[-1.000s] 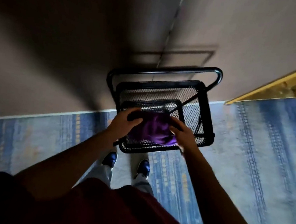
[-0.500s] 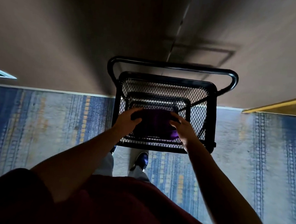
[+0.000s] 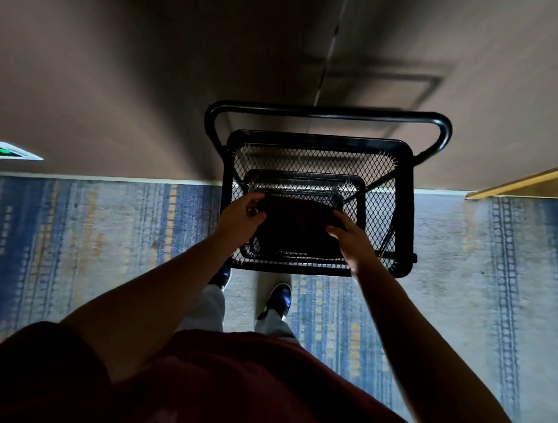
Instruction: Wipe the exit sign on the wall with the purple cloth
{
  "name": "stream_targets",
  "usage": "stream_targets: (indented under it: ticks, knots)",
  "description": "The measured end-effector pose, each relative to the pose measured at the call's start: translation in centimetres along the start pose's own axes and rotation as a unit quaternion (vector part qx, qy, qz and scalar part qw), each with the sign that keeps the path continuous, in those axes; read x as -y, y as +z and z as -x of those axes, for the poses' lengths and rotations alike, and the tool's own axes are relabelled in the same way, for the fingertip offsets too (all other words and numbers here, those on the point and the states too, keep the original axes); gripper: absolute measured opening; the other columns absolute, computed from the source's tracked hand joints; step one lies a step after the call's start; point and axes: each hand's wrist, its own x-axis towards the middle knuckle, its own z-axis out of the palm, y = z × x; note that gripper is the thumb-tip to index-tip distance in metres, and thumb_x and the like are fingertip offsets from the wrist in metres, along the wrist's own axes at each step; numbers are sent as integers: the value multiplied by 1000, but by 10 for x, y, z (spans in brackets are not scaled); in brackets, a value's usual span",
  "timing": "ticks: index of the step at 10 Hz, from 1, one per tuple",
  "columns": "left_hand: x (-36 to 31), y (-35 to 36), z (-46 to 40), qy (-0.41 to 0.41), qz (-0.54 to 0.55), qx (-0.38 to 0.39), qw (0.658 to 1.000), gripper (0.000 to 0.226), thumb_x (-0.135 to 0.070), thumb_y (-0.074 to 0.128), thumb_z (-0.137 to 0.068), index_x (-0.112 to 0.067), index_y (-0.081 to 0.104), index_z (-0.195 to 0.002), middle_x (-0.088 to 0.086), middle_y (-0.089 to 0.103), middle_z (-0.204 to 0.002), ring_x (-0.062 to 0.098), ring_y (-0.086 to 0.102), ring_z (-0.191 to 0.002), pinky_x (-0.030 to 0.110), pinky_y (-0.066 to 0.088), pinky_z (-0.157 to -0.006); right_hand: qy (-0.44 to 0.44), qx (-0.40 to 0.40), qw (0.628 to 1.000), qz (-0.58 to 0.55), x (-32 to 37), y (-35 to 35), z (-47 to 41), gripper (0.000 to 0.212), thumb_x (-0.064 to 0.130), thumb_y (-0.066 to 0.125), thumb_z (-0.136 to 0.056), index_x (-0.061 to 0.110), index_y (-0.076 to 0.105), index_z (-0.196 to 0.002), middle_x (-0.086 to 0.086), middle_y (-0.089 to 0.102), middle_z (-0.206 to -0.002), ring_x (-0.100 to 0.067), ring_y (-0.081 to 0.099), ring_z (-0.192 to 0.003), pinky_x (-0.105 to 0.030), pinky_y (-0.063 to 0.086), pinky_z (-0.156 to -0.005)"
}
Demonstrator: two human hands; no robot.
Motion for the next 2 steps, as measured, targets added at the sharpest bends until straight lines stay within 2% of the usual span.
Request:
stream_targets:
  ticks: [1,2]
  knots:
    - [5,-7,10,-3,16,-3,1000,46,-10,71,-94,-16,60,-139,12,69,-128,24,68,-110,21,54,-78,-3,-31,999,15,-5,1,4,53,9,61,-99,16,51,-150,-12,56,-149,-25,59,-125,-32,50,-100]
    - [5,-19,24,12,37,-22,999,45,-8,71,-95,-12,60,-138,11,70,-121,16,67,-91,5,48,-63,-27,-108,991,74,-4,-2,7,51,17,63,-98,13,52,-148,-11,58,-147,-24,58,-123,-33,42,-104]
